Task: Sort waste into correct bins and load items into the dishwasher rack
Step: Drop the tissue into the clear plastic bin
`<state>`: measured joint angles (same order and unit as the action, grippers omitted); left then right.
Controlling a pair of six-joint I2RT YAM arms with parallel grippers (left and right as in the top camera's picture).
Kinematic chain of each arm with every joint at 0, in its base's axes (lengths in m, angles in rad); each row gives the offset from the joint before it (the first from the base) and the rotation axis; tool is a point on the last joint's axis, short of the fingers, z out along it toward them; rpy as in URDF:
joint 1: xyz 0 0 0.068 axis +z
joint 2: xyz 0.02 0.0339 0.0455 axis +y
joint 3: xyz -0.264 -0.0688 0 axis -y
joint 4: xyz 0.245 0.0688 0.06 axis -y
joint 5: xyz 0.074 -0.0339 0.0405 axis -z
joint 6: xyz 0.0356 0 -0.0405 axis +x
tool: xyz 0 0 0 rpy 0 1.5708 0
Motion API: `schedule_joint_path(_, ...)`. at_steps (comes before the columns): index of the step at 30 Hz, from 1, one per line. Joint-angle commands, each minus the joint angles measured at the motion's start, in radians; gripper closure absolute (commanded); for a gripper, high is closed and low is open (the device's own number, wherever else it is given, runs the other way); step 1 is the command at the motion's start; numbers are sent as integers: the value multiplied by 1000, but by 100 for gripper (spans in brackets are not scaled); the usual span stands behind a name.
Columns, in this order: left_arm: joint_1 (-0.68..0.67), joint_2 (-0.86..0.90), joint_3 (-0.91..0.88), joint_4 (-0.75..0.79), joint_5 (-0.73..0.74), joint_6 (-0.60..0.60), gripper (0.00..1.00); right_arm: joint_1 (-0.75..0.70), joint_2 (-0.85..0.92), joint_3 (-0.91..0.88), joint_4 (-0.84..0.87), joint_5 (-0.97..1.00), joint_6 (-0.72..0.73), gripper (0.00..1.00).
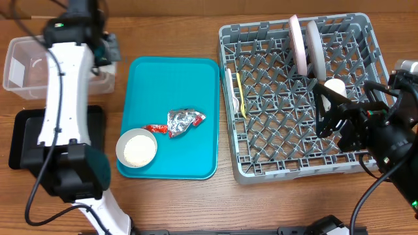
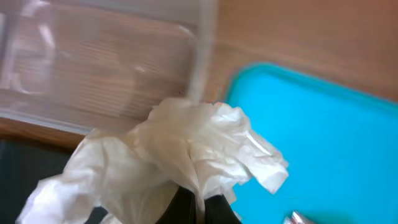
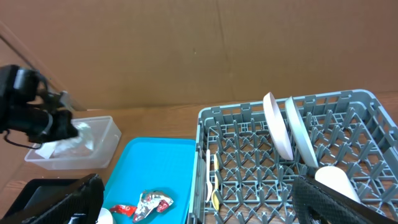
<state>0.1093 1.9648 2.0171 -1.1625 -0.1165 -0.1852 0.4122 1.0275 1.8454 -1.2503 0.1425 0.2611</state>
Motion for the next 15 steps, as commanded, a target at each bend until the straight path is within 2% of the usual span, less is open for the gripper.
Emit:
schedule_joint_path(1, 103, 31, 14, 70, 64, -2, 96, -4, -3, 7, 2, 11, 2, 0)
schedule_joint_path(2, 115, 45, 14, 88, 70, -2, 94, -4, -3, 7, 2, 11, 2, 0)
schedule_joint_path(3, 126, 59, 14, 108, 82, -2, 87, -4, -3, 7, 2, 11, 2, 0)
schedule_joint_path(5, 138, 101, 14, 164, 98, -2, 46, -4, -3, 7, 2, 11, 2, 0)
schedule_joint_path(7, 138, 145, 14, 197, 99, 0, 30, -4, -3, 7, 2, 11, 2, 0)
schedule_joint_path(9, 138, 168, 15, 182, 105, 30, 33, -4, -3, 7, 2, 11, 2, 0)
schedule_joint_path(12, 131, 140, 31, 123, 122, 53, 27, -4, -3, 7, 2, 11, 2, 0)
schedule_joint_path(15, 93, 77, 61, 64, 303, 188, 29, -4, -3, 7, 2, 11, 2, 0)
